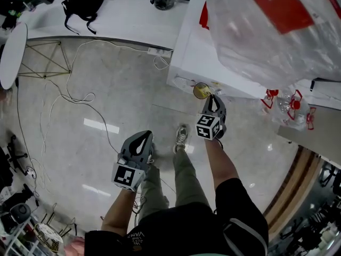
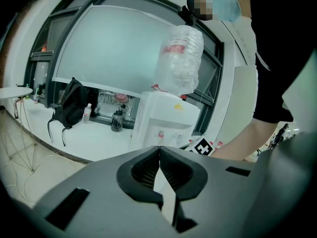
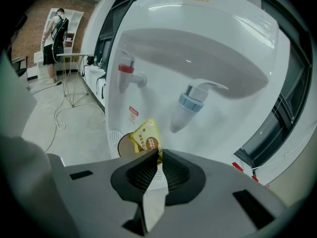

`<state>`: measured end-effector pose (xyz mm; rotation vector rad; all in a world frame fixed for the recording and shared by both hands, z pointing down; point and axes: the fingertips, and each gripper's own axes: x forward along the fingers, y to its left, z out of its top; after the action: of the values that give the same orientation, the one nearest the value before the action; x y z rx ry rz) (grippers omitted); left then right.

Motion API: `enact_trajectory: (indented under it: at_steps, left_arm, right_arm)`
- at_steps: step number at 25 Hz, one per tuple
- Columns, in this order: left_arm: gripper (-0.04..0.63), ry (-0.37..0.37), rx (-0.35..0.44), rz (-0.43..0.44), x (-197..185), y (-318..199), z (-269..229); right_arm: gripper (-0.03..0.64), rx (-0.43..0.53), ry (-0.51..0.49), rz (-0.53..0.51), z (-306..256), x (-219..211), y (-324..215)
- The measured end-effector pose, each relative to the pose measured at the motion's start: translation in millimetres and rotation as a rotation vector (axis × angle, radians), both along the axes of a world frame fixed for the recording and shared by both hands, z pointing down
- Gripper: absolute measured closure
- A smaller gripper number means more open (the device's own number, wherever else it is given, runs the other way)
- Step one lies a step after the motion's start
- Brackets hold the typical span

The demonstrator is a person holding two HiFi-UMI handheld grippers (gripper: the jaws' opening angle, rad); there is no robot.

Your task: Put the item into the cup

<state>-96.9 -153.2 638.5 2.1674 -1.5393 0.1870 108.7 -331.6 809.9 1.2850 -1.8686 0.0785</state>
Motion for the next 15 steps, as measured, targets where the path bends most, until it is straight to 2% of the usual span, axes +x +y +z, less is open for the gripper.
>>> enact_trajectory:
  at_steps: [15]
  left_arm:
    - [0.575,0.009,-0.014,0.013,12,-1,16]
  right_arm:
    - [0.558,-0.030,0.054,-0.039,23,6,-4]
